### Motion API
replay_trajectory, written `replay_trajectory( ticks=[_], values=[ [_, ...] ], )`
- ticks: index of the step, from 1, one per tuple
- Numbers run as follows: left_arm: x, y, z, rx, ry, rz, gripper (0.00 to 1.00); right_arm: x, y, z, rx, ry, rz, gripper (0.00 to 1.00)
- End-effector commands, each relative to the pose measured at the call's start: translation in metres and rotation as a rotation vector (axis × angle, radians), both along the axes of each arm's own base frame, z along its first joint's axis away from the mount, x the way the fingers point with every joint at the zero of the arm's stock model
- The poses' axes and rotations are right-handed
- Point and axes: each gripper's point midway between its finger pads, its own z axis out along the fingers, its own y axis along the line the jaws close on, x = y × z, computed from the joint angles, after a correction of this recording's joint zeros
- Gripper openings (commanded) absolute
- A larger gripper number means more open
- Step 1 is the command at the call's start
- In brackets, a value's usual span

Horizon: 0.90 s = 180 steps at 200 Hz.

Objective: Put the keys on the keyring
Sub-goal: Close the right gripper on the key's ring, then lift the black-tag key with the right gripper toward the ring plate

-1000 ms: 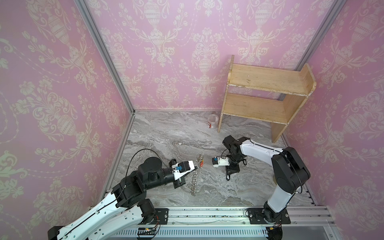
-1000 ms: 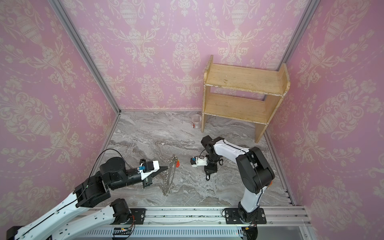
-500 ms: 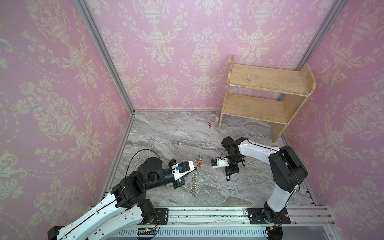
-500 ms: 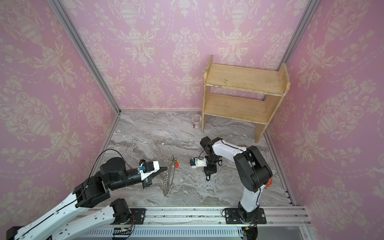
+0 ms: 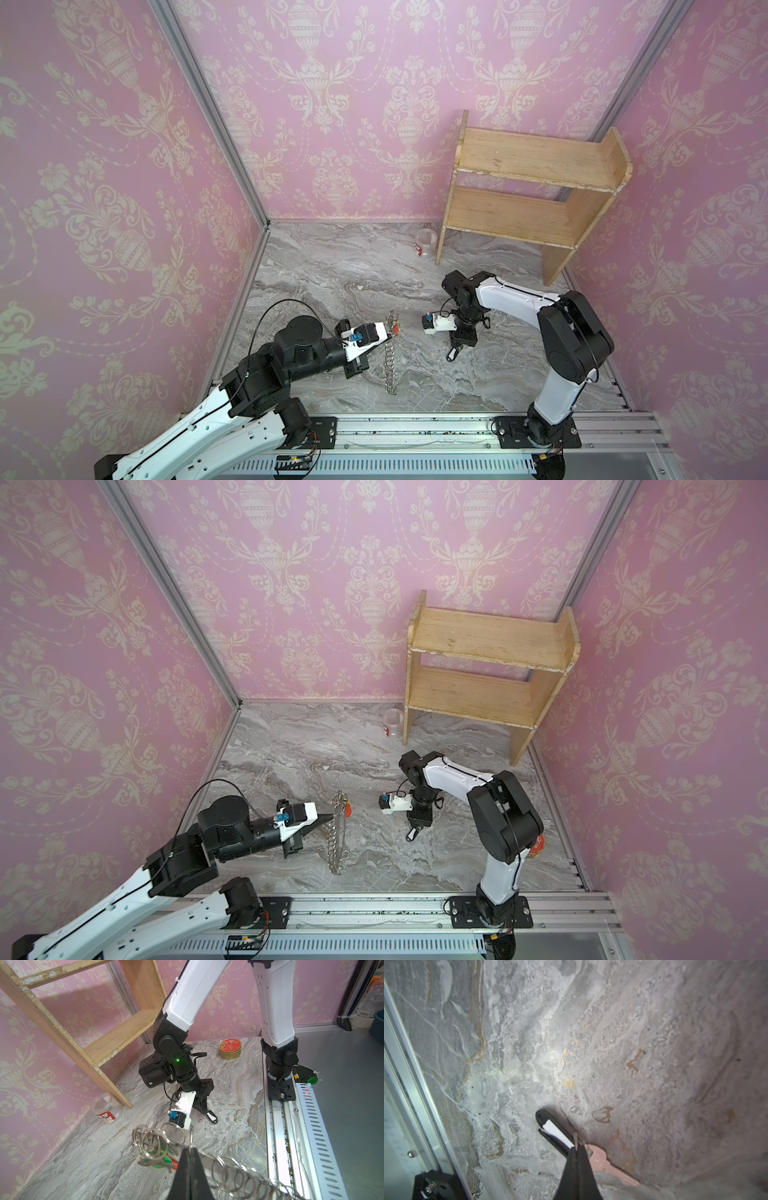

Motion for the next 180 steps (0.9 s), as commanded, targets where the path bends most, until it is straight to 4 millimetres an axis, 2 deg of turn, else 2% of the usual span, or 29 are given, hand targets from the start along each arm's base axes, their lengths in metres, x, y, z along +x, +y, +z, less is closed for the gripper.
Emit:
replay_trajectory(
  ticks=[1,15,32,48,63,67,86,114,146,180],
  values=[
    [0.001,0.001,0.020,-0.045,-0.047,0.005,0.00,0.013,0.017,0.030,0.055,-0.022,-0.136,0.00],
    [0.002,0.001,0.021,-0.047,-0.047,0.004,0.00,0.021,0.024,0.036,0.072,-0.017,-0.257,0.00],
    [0.002,-0.001,0.022,-0.047,-0.048,0.001,0.00,0.020,0.037,0.042,0.121,0.038,-0.362,0.00],
    [0.003,-0.002,0.024,-0.048,-0.048,0.001,0.00,0.010,0.051,0.052,0.201,0.078,-0.387,0.00],
    [0.004,-0.004,0.025,-0.048,-0.043,0.000,0.00,0.004,0.067,0.072,0.327,0.086,-0.396,0.00],
    [0.004,-0.004,0.025,-0.049,-0.041,0.000,0.00,-0.004,0.066,0.068,0.335,0.112,-0.396,0.00],
    [0.007,-0.008,0.026,-0.050,-0.032,-0.001,0.00,-0.016,0.076,0.088,0.424,0.117,-0.359,0.00],
    [0.008,-0.015,0.025,-0.029,-0.030,-0.022,0.00,-0.018,0.081,0.113,0.444,-0.084,-0.315,0.00],
    [0.011,-0.017,0.029,0.005,-0.100,-0.037,0.00,-0.027,0.077,0.158,0.534,-0.235,-0.248,0.00],
    [0.015,-0.026,0.030,0.059,-0.151,-0.077,0.00,-0.030,0.066,0.207,0.666,-0.416,-0.255,0.00]
  ],
)
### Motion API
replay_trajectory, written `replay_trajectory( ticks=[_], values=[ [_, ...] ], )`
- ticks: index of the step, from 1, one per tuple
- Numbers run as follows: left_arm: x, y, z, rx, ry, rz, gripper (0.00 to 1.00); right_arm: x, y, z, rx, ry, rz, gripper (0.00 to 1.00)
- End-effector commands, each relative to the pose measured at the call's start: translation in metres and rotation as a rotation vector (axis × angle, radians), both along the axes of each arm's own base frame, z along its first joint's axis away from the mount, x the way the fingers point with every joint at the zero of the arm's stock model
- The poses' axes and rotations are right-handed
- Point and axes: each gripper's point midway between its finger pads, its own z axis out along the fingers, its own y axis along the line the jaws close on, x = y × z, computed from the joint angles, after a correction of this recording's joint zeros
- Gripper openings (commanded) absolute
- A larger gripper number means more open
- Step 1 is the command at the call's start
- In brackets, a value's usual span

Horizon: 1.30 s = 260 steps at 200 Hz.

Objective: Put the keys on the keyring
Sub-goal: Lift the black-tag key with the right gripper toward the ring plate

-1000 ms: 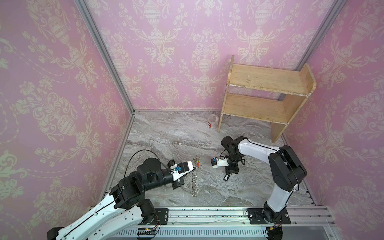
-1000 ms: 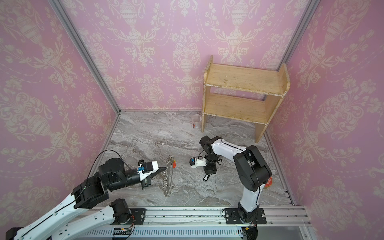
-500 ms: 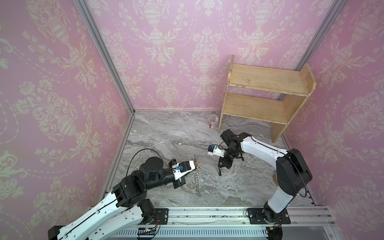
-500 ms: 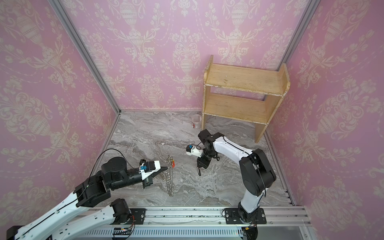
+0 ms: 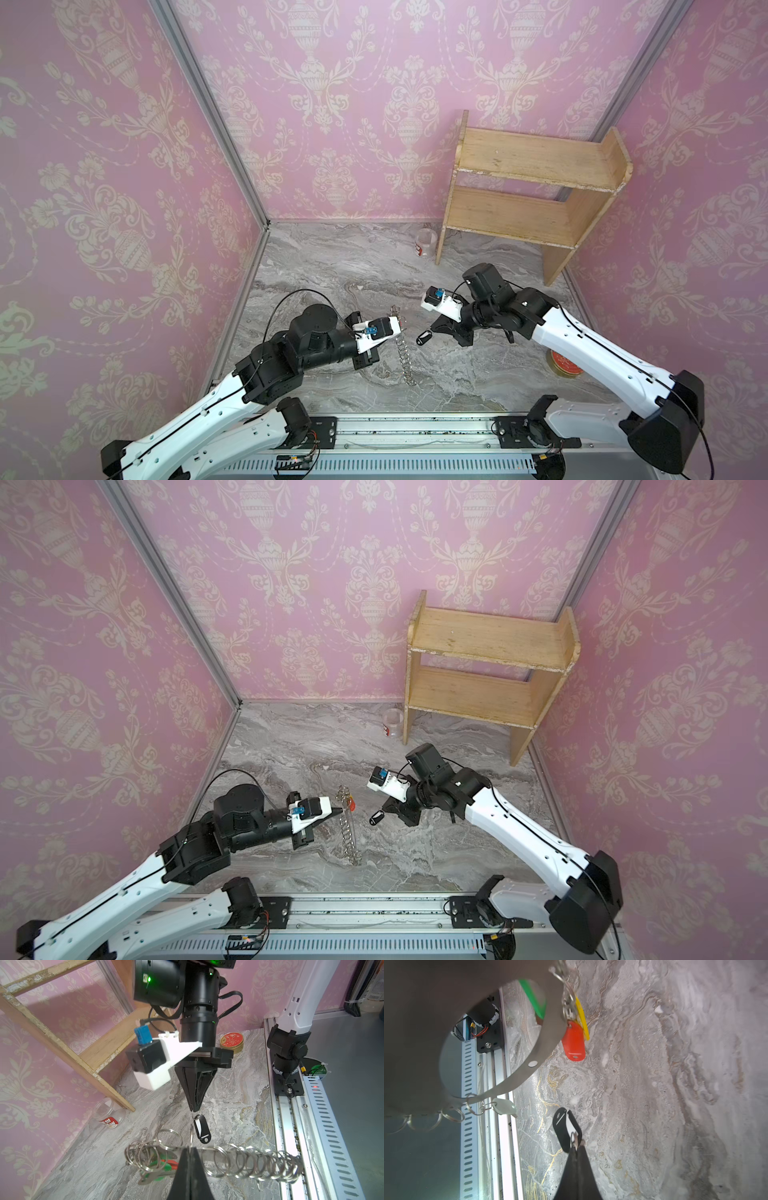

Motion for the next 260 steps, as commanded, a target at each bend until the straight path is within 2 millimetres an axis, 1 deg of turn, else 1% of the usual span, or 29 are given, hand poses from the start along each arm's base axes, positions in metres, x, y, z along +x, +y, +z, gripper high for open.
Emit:
replay_trajectory(
  ticks=[1,20,36,51,57,58,60,69,99,113,133,166,181,232,255,257,260],
  values=[
    [0.001,-0.008,0.026,-0.012,-0.102,-0.055,0.00,0.001,-0.007,0.030,0.061,-0.115,-0.037,0.00],
    [0.001,-0.019,0.027,0.011,-0.104,-0.102,0.00,-0.005,-0.011,0.060,0.104,-0.186,-0.021,0.00],
    [0.001,-0.028,0.027,0.024,-0.101,-0.146,0.00,-0.010,-0.013,0.082,0.145,-0.251,-0.002,0.00],
    [0.002,-0.038,0.026,0.046,-0.093,-0.186,0.00,-0.016,-0.015,0.097,0.162,-0.278,0.023,0.00],
    [0.002,-0.041,0.026,0.057,-0.092,-0.203,0.00,-0.019,-0.016,0.096,0.158,-0.273,0.032,0.00],
    [0.002,-0.041,0.026,0.058,-0.094,-0.205,0.00,-0.019,-0.016,0.103,0.167,-0.287,0.032,0.00],
    [0.002,-0.042,0.026,0.063,-0.093,-0.211,0.00,-0.020,-0.016,0.110,0.176,-0.298,0.035,0.00],
    [0.001,-0.045,0.025,0.082,-0.097,-0.237,0.00,-0.024,-0.017,0.117,0.185,-0.316,0.048,0.00],
    [-0.003,-0.051,0.020,0.120,-0.132,-0.306,0.00,-0.036,-0.020,0.133,0.227,-0.339,0.085,0.00],
    [-0.003,-0.051,0.019,0.123,-0.163,-0.313,0.00,-0.043,-0.019,0.136,0.243,-0.331,0.117,0.00],
    [-0.002,-0.050,0.020,0.115,-0.205,-0.309,0.00,-0.053,-0.017,0.133,0.253,-0.299,0.166,0.00],
    [-0.003,-0.050,0.025,0.102,-0.229,-0.310,0.00,-0.061,-0.015,0.134,0.275,-0.277,0.195,0.00],
    [-0.004,-0.049,0.032,0.078,-0.241,-0.308,0.00,-0.062,-0.014,0.132,0.281,-0.276,0.193,0.00],
    [-0.002,-0.050,0.040,0.047,-0.230,-0.288,0.00,-0.065,-0.007,0.128,0.287,-0.293,0.186,0.00],
    [0.001,-0.051,0.040,0.046,-0.220,-0.275,0.00,-0.063,-0.006,0.135,0.288,-0.345,0.164,0.00],
    [0.001,-0.051,0.040,0.046,-0.219,-0.273,0.00,-0.062,-0.005,0.125,0.274,-0.329,0.164,0.00],
    [0.002,-0.051,0.040,0.045,-0.218,-0.271,0.00,-0.062,-0.005,0.122,0.267,-0.330,0.163,0.00]
  ],
)
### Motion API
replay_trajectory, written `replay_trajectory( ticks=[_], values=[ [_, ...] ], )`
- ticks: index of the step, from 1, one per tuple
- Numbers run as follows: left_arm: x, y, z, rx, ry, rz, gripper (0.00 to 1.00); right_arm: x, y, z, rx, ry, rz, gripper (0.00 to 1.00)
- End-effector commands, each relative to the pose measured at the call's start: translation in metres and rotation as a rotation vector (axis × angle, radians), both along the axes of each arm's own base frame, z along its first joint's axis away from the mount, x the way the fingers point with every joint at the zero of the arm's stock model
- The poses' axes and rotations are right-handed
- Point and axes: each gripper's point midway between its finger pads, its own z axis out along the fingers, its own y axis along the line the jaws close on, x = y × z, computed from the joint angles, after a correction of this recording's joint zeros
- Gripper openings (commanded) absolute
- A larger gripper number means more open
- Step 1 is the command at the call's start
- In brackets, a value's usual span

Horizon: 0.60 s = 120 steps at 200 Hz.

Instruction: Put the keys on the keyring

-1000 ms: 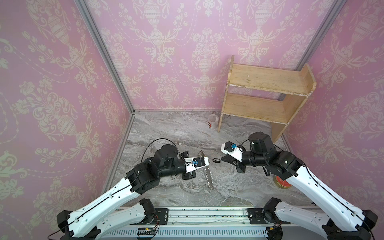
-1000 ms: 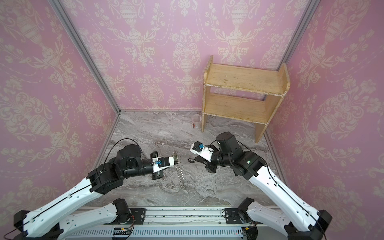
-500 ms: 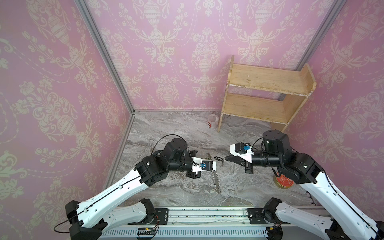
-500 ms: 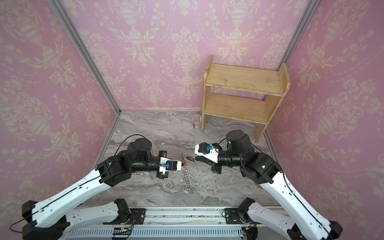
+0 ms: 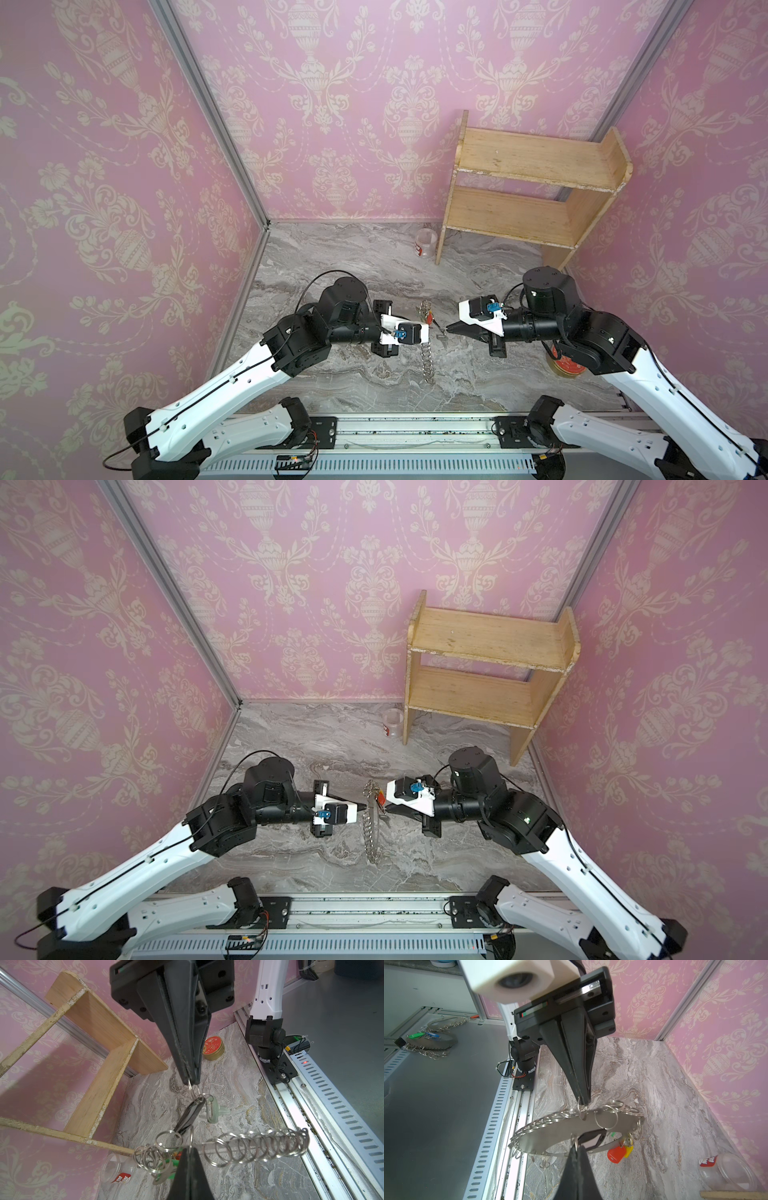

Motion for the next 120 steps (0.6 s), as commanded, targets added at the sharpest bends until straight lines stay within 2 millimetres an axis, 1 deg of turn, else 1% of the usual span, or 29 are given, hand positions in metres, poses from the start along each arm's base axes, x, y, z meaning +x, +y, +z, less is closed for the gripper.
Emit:
replay_trajectory(
  ticks=[1,43,64,120],
  values=[
    [0.001,-0.003,0.018,-0.064,-0.006,0.004,0.00,0.004,0.001,-0.004,0.006,-0.027,-0.042,0.00],
    [0.001,-0.004,0.019,-0.077,0.018,0.005,0.00,0.006,0.005,-0.008,-0.014,-0.104,-0.084,0.00],
    [0.001,-0.004,0.018,-0.076,0.031,0.006,0.00,0.005,0.006,-0.004,-0.001,-0.144,-0.094,0.00],
    [0.001,-0.005,0.016,-0.086,0.059,0.006,0.00,0.010,0.006,0.006,0.022,-0.223,-0.139,0.00]
  ],
)
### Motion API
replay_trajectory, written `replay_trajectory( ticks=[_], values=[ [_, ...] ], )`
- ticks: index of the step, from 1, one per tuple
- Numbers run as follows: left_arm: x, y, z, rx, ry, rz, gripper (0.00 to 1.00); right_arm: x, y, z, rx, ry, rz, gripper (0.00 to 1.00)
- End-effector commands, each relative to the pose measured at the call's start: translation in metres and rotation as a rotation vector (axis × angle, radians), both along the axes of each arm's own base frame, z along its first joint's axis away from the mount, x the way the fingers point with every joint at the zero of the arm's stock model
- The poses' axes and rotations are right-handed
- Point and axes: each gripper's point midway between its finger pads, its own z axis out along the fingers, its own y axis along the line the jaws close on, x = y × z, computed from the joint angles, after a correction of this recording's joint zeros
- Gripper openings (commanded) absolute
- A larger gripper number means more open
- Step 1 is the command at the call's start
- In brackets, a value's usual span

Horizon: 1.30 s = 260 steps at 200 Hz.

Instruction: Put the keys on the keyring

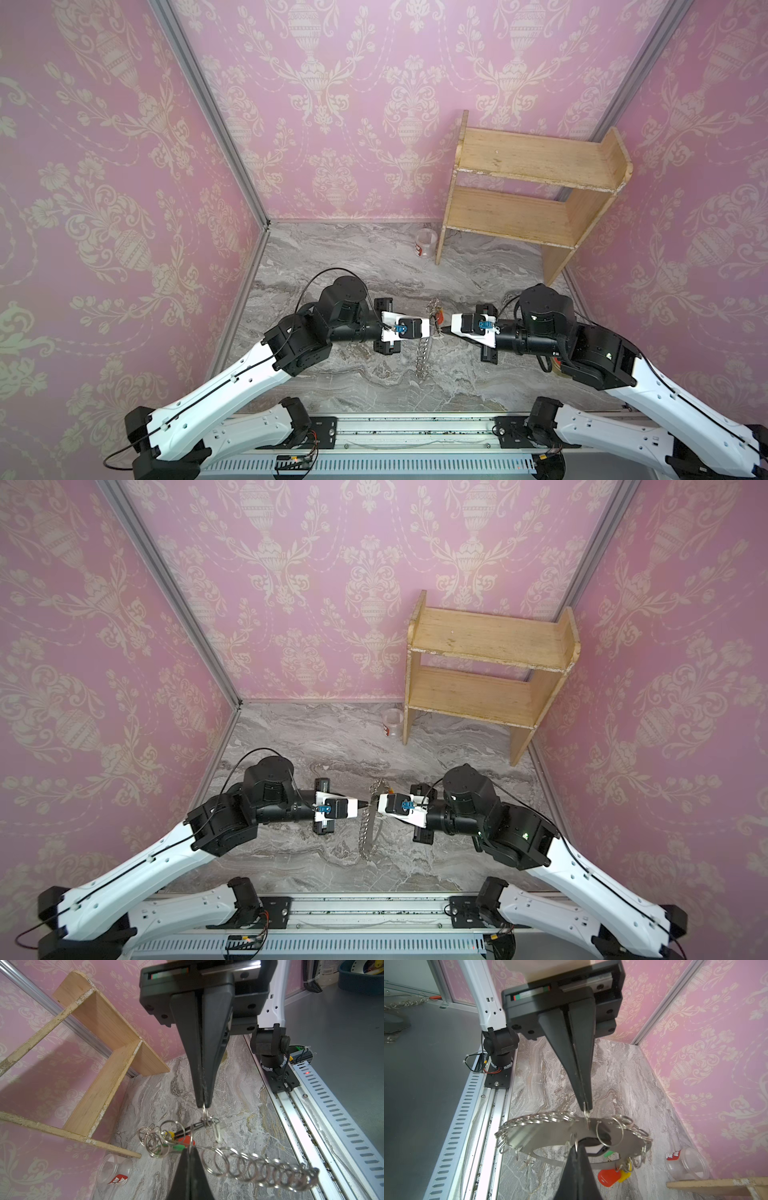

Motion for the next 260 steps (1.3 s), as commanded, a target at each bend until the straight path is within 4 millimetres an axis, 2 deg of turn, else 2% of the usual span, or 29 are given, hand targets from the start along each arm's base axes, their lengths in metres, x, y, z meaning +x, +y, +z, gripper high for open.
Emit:
replay_trajectory(
  ticks=[1,75,147,205,260],
  values=[
    [-0.002,-0.002,0.010,-0.051,0.020,-0.017,0.00,0.007,-0.002,0.011,0.036,-0.060,-0.047,0.00],
    [-0.002,-0.002,0.016,-0.082,0.029,-0.014,0.00,0.006,0.001,0.012,0.052,-0.056,-0.037,0.00],
    [0.002,-0.001,0.024,-0.187,0.083,0.023,0.00,0.005,-0.006,0.019,0.112,-0.071,-0.073,0.00],
    [-0.002,-0.002,0.030,-0.222,0.110,0.008,0.00,0.001,-0.005,0.018,0.128,-0.070,-0.052,0.00],
    [-0.006,-0.004,0.031,-0.236,0.121,-0.018,0.00,0.003,-0.008,0.027,0.176,-0.086,-0.073,0.00]
  ],
)
